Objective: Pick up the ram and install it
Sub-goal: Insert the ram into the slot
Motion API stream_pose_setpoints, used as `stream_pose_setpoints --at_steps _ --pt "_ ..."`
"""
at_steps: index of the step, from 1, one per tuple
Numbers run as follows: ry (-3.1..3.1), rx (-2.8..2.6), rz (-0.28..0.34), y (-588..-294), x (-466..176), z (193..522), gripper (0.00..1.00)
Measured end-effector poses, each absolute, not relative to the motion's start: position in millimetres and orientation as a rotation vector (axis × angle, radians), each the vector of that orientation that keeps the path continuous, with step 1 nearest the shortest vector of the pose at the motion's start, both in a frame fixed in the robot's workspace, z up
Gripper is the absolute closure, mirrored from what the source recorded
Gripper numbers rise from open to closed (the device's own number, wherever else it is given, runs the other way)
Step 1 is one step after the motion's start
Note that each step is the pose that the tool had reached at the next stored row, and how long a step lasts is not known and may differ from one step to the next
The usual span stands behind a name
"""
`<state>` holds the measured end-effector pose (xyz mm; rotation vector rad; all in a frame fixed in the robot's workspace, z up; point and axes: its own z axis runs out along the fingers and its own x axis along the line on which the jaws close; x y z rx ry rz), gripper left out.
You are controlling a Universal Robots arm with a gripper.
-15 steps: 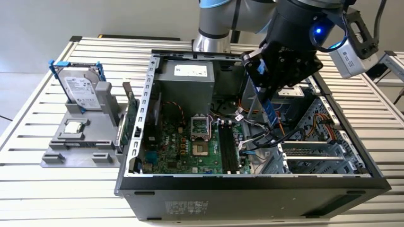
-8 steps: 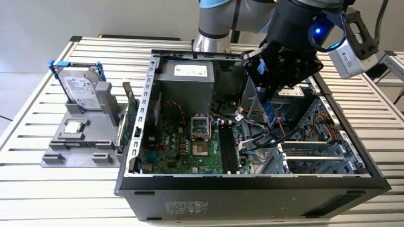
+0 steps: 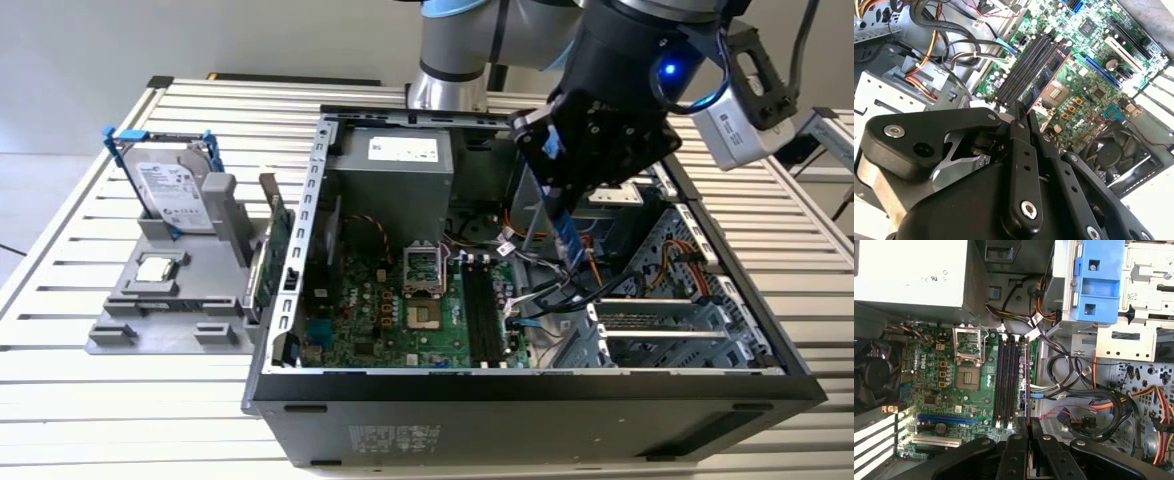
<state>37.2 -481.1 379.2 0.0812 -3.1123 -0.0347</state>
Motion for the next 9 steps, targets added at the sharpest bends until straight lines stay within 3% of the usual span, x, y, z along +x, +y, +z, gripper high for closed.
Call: stream_pose_setpoints --at_steps 9 --pt "-3.112 0.081 -0.035 -481.1 37.2 375.7 1.00"
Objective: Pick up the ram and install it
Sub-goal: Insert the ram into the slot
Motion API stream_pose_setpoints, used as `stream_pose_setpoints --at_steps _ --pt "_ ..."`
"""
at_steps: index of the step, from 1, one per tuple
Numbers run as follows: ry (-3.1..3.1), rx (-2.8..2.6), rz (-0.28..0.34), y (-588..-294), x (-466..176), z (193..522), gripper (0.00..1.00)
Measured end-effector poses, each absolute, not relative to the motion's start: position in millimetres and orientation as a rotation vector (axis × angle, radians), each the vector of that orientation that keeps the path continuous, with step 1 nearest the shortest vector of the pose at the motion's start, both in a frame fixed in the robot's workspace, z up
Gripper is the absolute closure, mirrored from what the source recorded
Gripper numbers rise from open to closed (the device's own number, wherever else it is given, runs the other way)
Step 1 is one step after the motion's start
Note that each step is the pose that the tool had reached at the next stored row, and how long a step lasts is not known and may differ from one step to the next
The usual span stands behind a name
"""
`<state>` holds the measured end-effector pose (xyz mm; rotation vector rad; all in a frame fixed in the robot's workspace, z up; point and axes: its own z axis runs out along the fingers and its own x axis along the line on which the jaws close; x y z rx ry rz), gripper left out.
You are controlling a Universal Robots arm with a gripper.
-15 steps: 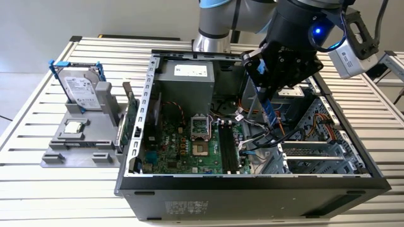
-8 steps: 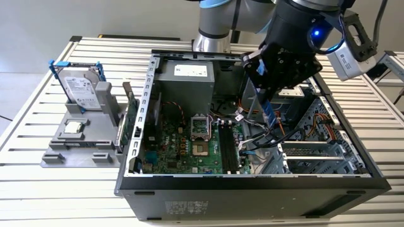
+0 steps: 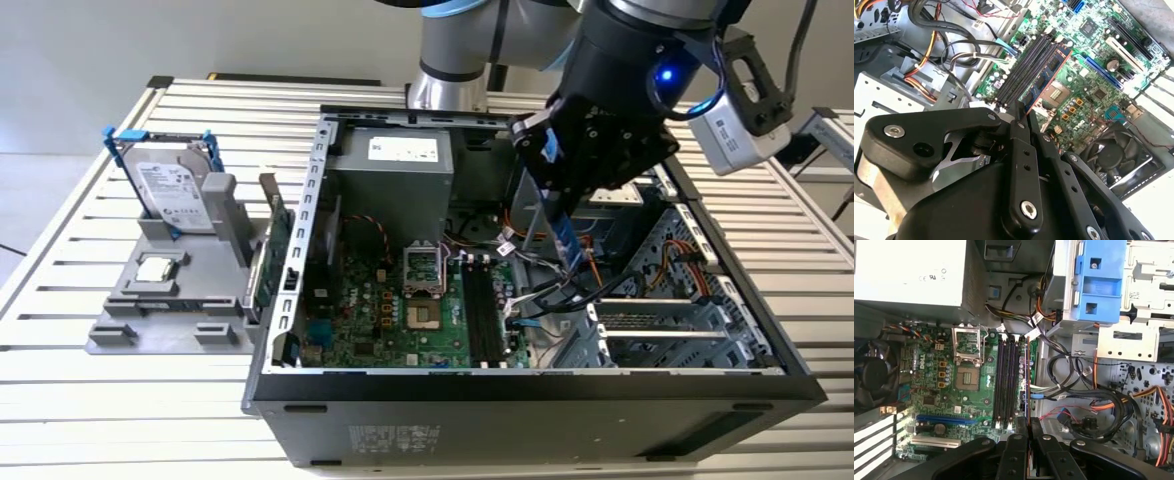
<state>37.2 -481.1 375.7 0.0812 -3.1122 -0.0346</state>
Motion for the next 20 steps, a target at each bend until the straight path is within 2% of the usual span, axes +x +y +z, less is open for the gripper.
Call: stream_pose_setpoints --at_steps 20 --pt "-3.113 0.068 -0.035 -481.0 36.0 367.3 1.00"
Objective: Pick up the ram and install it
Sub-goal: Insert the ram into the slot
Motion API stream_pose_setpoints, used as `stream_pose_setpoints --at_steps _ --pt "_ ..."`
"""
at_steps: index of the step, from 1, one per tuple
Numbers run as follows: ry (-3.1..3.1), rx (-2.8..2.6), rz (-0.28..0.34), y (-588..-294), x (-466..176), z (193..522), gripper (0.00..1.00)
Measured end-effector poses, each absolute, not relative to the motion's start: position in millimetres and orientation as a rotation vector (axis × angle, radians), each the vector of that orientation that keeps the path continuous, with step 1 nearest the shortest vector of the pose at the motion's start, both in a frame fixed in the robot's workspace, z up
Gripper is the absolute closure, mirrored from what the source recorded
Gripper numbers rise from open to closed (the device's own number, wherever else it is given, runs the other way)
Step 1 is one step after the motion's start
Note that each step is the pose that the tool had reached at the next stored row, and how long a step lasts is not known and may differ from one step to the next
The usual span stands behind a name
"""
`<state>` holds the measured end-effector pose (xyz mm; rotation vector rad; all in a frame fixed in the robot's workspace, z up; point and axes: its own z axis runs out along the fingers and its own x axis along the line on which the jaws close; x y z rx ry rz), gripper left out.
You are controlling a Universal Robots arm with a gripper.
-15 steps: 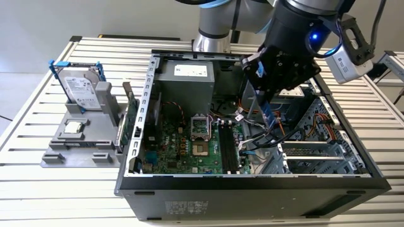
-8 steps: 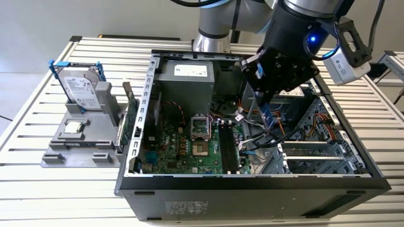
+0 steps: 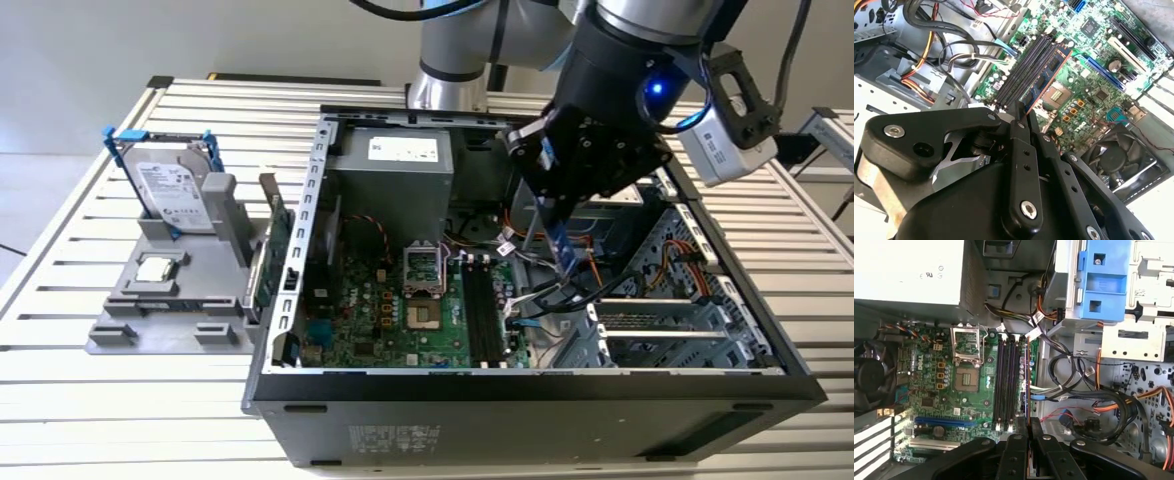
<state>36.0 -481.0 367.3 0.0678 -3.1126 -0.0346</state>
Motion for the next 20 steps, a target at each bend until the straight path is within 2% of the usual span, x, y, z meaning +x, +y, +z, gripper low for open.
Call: stream_pose_setpoints --at_steps 20 --pt "-3.113 0.067 -0.035 -480.4 35.6 357.6 1.00"
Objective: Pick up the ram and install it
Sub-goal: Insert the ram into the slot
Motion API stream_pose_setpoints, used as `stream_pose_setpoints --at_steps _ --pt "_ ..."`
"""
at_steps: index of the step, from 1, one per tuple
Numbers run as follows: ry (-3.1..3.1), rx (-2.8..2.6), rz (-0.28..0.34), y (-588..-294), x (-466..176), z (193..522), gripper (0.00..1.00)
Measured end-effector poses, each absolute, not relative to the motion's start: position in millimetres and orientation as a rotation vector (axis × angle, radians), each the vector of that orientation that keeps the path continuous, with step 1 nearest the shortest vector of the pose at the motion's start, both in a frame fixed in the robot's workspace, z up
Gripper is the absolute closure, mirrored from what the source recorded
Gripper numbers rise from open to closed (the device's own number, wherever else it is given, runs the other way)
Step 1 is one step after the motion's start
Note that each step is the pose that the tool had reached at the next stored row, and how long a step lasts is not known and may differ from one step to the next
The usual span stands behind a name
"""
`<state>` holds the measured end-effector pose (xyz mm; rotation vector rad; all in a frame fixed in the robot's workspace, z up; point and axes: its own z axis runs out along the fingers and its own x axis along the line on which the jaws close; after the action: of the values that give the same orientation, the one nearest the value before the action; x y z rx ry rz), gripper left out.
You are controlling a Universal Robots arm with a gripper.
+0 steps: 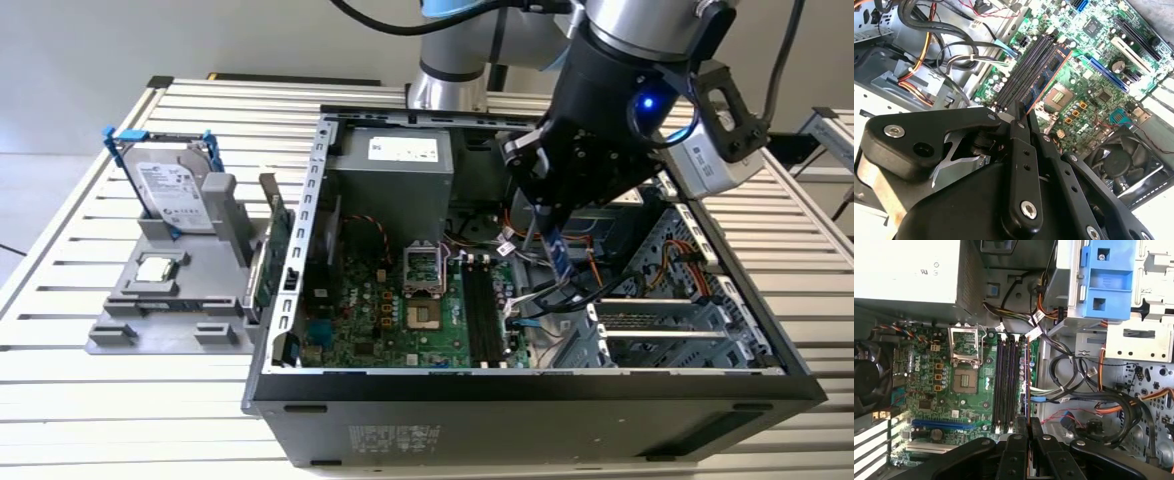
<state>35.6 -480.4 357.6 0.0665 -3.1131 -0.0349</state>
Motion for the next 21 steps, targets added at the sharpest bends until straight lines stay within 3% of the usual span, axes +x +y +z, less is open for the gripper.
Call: stream_pose_setpoints --at_steps 21 --pt "-3.113 0.066 -0.035 -480.1 35.4 347.9 1.00"
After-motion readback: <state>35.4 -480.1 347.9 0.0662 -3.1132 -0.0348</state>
